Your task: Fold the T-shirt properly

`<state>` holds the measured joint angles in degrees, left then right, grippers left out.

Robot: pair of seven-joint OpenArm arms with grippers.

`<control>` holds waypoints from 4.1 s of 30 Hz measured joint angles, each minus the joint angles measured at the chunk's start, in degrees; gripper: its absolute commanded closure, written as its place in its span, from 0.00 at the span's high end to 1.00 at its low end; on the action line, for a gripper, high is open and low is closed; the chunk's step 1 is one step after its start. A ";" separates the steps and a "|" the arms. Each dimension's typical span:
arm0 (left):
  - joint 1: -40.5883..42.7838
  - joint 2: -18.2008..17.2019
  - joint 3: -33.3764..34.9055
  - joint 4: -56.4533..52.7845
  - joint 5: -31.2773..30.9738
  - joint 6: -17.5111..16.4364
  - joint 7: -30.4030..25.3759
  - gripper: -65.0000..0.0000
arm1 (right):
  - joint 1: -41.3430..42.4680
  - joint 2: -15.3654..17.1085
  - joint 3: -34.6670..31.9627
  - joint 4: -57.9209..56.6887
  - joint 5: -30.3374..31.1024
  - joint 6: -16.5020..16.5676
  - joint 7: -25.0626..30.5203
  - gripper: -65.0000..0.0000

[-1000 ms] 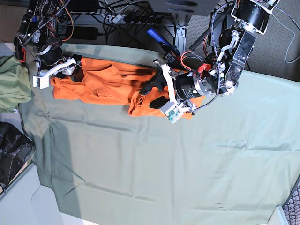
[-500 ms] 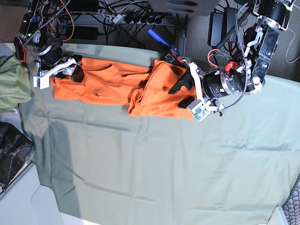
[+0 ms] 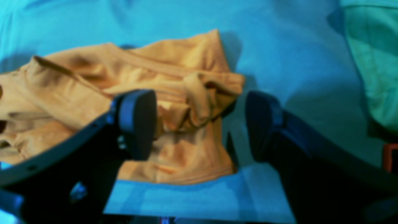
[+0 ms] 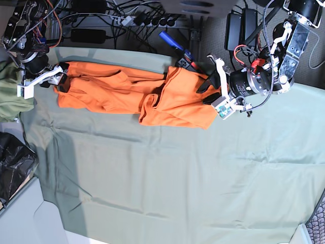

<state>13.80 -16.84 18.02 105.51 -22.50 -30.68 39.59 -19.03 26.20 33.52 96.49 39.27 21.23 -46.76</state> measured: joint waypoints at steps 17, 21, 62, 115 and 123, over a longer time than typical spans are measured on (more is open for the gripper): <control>0.00 0.02 0.02 0.00 -0.04 0.00 0.00 0.33 | 5.84 0.31 -4.09 -13.35 3.21 0.20 3.32 0.68; -0.02 0.02 0.02 0.00 -0.02 0.00 -0.26 0.33 | 6.01 0.63 -8.83 -13.14 2.69 0.26 4.35 0.68; 0.02 0.20 -11.93 2.64 -5.66 -0.20 -0.42 0.33 | 5.70 8.37 -3.85 -13.57 0.92 0.44 5.77 0.00; 3.65 -9.05 -22.97 2.21 -6.49 -1.49 0.70 0.33 | 1.77 -19.56 -37.48 19.04 -11.30 0.46 9.64 0.67; 3.58 -9.53 -14.93 8.02 -10.91 -8.33 0.85 0.16 | 9.22 -19.76 -28.37 20.15 -12.13 0.46 9.86 0.64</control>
<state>17.39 -26.37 3.09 113.54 -33.41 -39.00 40.45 -9.80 6.44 5.15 116.64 27.14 21.69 -36.91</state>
